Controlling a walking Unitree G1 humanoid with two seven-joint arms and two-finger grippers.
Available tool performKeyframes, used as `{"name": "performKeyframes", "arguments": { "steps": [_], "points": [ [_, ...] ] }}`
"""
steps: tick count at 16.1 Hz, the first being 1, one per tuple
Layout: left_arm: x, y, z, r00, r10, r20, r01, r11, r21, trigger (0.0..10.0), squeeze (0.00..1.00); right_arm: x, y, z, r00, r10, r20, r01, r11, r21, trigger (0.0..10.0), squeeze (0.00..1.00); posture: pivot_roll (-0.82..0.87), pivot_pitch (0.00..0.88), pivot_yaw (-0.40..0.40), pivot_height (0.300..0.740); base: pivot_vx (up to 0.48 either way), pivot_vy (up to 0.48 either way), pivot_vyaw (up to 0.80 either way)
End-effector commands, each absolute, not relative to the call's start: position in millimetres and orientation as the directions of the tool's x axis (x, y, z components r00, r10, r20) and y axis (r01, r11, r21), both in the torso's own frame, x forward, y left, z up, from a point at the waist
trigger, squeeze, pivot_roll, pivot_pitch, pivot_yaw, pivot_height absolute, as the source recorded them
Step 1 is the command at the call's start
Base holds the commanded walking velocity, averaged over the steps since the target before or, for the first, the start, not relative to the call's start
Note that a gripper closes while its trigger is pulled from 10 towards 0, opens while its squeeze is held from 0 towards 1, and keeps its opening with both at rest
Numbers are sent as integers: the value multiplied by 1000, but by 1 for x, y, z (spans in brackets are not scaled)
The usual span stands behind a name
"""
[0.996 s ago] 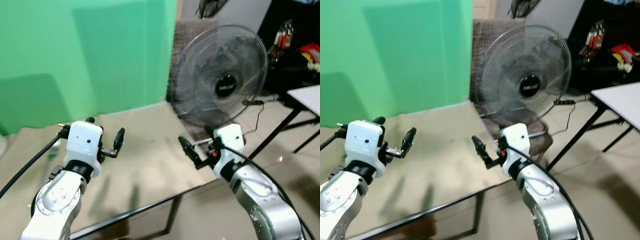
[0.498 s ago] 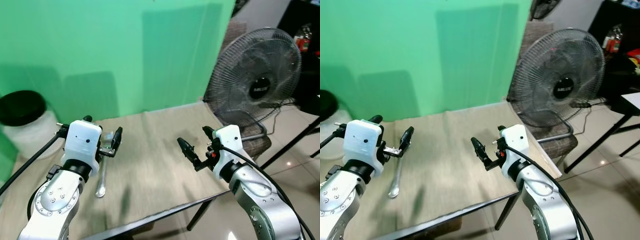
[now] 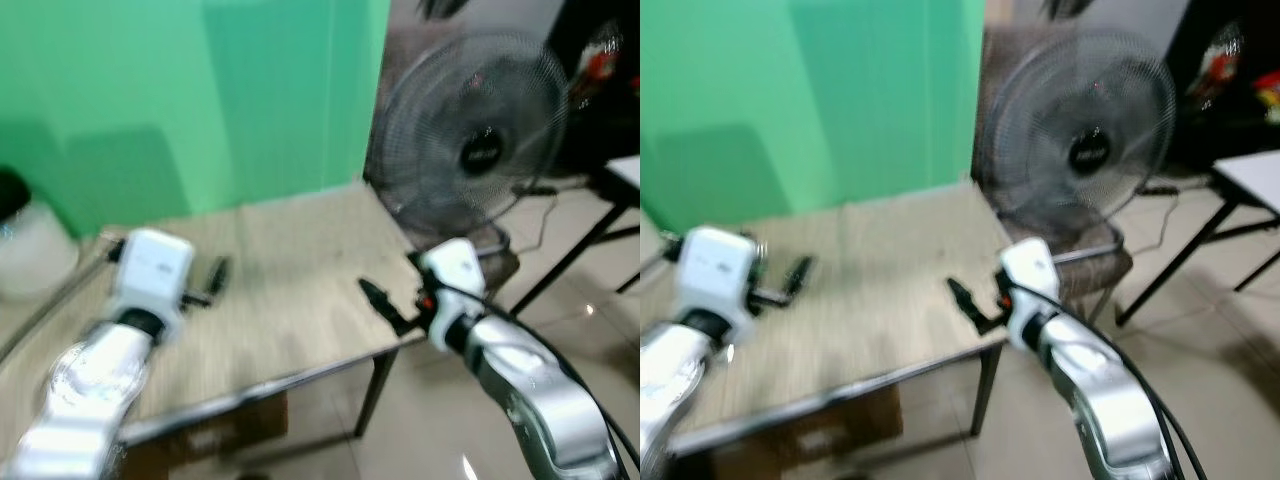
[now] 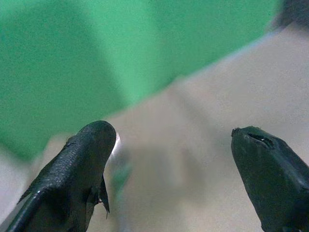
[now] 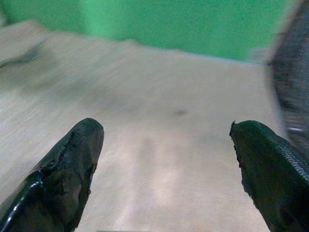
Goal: Setting the table
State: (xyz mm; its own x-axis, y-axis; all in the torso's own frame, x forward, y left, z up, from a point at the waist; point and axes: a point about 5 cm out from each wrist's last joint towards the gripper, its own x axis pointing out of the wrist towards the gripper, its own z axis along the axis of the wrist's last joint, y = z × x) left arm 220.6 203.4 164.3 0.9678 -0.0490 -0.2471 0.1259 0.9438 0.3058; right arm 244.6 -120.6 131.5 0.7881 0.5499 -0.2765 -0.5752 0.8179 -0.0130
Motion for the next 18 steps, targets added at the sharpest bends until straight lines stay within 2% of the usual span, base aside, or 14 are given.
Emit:
{"name": "performKeyframes", "arguments": {
  "steps": [1, 2, 3, 4, 5, 6, 8, 9, 12, 13, 14, 16, 18],
  "points": [
    [223, 211, 164, 959, -45, -279, 132, 944, 302, 10000, 980, 245, -116, 136, 765, 578, -284, -607, 794, -19, 10000, 0, 135, 0, -8, 740, 0, 0, 0],
    [231, 220, 167, 949, -52, -310, 133, 960, 248, 10000, 1000, 247, -112, 143, 729, 625, -281, -653, 757, -12, 10000, 208, 135, 0, -8, 740, 0, 0, 0],
    [239, 228, 170, 943, -37, -331, 120, 965, 234, 10000, 1000, 248, -109, 148, 692, 668, -272, -699, 715, -23, 10000, 1000, 129, 0, -1, 740, 0, 0, 0],
    [242, 231, 171, 934, -39, -355, 128, 964, 232, 10000, 1000, 249, -108, 150, 671, 686, -280, -721, 692, -33, 10000, 1000, 127, 0, 0, 740, 0, 0, 0],
    [246, 234, 170, 893, -100, -439, 215, 951, 222, 10000, 1000, 248, -108, 154, 609, 728, -316, -778, 626, -59, 10000, 1000, 121, 0, 6, 740, 0, 0, 0],
    [246, 235, 169, 877, -118, -466, 240, 948, 210, 10000, 1000, 248, -108, 155, 595, 735, -326, -789, 612, -60, 10000, 1000, 119, 0, 8, 740, 0, 0, 0],
    [242, 238, 163, 789, -187, -586, 312, 942, 121, 10000, 1000, 244, -110, 158, 511, 766, -390, -848, 523, -85, 10000, 1000, 106, 0, 16, 740, 0, 0, 0],
    [243, 250, 160, 758, -141, -637, 266, 958, 105, 10000, 0, 241, -110, 163, 462, 783, -417, -878, 472, -87, 10000, 1000, 101, 0, 21, 740, 0, 0, 0],
    [239, 260, 155, 708, -137, -693, 265, 961, 81, 10000, 0, 238, -109, 167, 436, 780, -449, -894, 434, -113, 10000, 1000, 99, 0, 24, 740, 0, 0, 0],
    [238, 265, 152, 699, -111, -707, 263, 959, 109, 10000, 0, 232, -109, 166, 399, 780, -483, -911, 396, -113, 10000, 761, 97, 0, 26, 740, 0, 0, 0],
    [241, 264, 152, 712, -129, -690, 265, 960, 94, 10000, 0, 229, -109, 165, 378, 783, -494, -920, 378, -104, 10000, 0, 97, 0, 26, 740, 0, 0, 0],
    [252, 256, 152, 751, -216, -625, 270, 963, -8, 10000, 0, 225, -108, 164, 352, 791, -500, -929, 359, -86, 10000, 0, 96, 0, 18, 740, 0, 0, 0],
    [260, 255, 149, 770, -216, -600, 268, 963, -4, 10000, 0, 225, -108, 165, 358, 791, -495, -927, 365, -86, 10000, 0, 91, 0, 17, 740, 0, 0, 0]
  ]
}}
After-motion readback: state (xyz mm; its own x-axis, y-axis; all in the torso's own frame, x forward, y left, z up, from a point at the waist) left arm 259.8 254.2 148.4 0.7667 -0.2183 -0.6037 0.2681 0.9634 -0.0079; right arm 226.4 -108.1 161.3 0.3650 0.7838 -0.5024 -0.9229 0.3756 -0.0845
